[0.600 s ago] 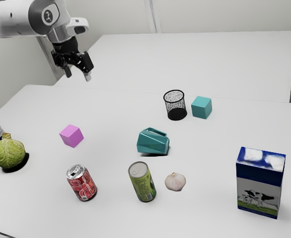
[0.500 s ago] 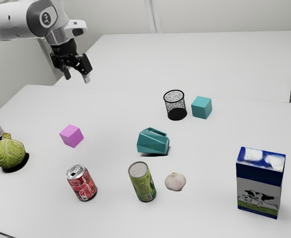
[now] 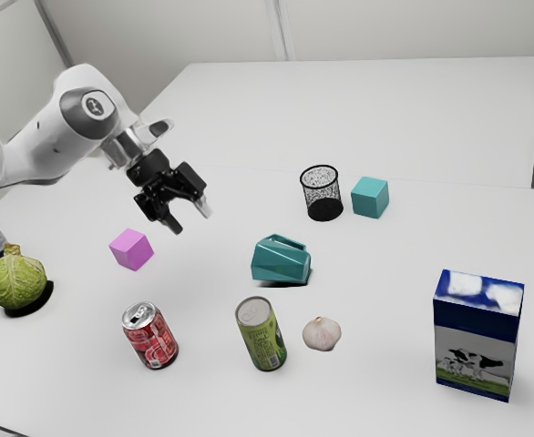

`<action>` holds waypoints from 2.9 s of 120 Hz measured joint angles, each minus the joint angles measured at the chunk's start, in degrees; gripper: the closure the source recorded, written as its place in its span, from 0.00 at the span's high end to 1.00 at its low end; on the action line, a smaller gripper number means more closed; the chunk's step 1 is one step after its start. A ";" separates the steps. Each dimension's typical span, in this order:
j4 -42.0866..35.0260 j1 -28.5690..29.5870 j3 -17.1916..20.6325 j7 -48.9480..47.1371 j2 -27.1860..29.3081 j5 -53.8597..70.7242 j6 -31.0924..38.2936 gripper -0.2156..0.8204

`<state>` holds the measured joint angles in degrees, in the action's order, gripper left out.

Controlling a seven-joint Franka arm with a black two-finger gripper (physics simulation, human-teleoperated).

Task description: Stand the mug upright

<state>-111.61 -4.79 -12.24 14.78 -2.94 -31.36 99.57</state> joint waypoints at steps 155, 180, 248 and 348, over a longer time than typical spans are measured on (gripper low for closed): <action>7.60 -1.39 4.62 10.29 -21.94 -24.14 7.69 0.23; 7.93 -1.37 4.86 9.82 -21.48 -24.03 7.82 0.10; 7.09 -2.24 5.65 4.45 -10.73 -2.79 10.91 0.04; -1.75 -6.29 8.29 -14.80 -6.89 37.32 18.12 0.04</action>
<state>-113.36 -11.08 -3.96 -0.02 -9.83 5.95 117.69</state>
